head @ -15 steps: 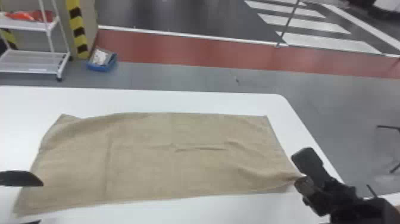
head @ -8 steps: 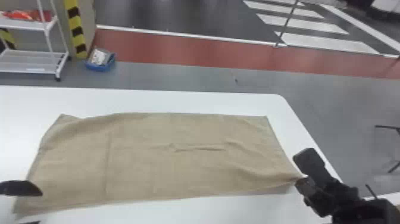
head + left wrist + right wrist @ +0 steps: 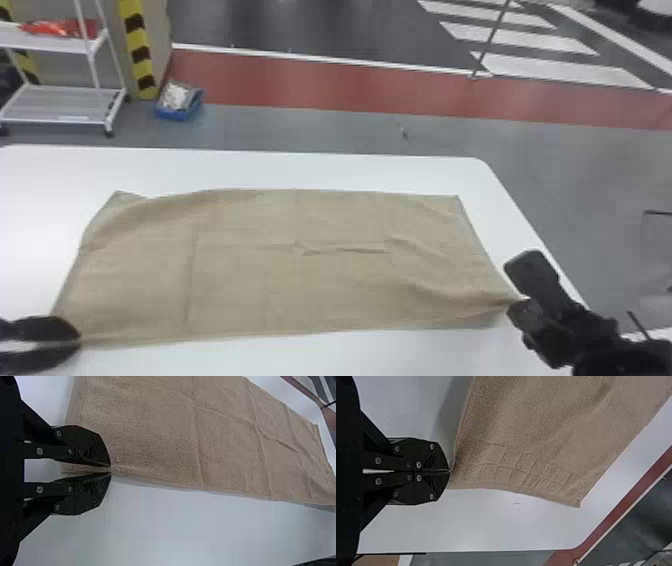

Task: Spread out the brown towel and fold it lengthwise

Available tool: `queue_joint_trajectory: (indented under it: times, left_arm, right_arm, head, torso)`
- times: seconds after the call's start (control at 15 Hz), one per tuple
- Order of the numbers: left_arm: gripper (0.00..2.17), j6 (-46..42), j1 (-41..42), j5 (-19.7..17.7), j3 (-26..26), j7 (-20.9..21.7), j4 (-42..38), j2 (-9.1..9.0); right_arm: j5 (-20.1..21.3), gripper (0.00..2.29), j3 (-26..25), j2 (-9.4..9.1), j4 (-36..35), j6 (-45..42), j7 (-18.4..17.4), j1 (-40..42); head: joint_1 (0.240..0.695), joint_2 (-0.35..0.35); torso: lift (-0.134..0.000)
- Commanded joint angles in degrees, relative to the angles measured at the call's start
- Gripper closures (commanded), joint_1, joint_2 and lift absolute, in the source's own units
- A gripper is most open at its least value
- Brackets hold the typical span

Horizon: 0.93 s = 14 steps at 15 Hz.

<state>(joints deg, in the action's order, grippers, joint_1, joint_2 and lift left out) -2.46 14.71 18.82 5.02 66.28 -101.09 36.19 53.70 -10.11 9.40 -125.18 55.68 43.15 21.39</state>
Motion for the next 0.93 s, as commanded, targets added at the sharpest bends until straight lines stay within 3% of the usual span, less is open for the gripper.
queue_joint_trajectory:
  times: [0.0, 0.07, 0.33, 0.53, 0.73, 0.87]
  left_arm:
    - [1.12, 1.90, -0.03, -0.01, -0.01, 0.34, -0.07, 0.20]
    - [1.29, 3.13, -0.12, -0.10, 0.16, 0.26, -0.07, 0.29]
    - [1.29, 3.31, 0.06, -3.52, 4.30, 0.43, -2.53, 0.02]
    - [1.29, 8.93, 0.15, -5.90, 8.25, 0.52, -8.59, -0.94]
    - [1.29, 13.50, -3.28, -6.51, 9.39, 0.43, -11.93, -3.40]
    - [1.29, 18.42, -8.99, -6.34, 7.28, -0.27, -12.11, -5.34]
  right_arm:
    - [0.00, 1.35, 0.00, -0.08, -0.32, 0.00, 0.00, 0.23]
    - [0.00, 1.35, -0.09, -0.08, -0.59, 0.00, 0.00, 0.23]
    - [-2.28, 1.35, -2.20, -0.17, -3.05, 0.18, 0.00, 0.23]
    - [-5.01, 1.35, -4.48, 0.18, -6.83, 0.70, 0.18, -1.70]
    - [-8.08, 1.35, -5.10, 0.27, -8.94, 1.41, -1.49, -4.52]
    - [-10.98, 1.35, -4.66, 1.24, -8.15, 3.69, -3.43, -8.65]
  head:
    - [0.695, -0.219]
    - [0.695, -0.217]
    - [0.695, -0.200]
    - [0.695, -0.198]
    - [0.695, -0.191]
    - [0.695, -0.189]
  torso:
    - [-0.124]
    - [-0.124]
    - [-0.124]
    - [-0.124]
    - [-0.124]
    - [-0.124]
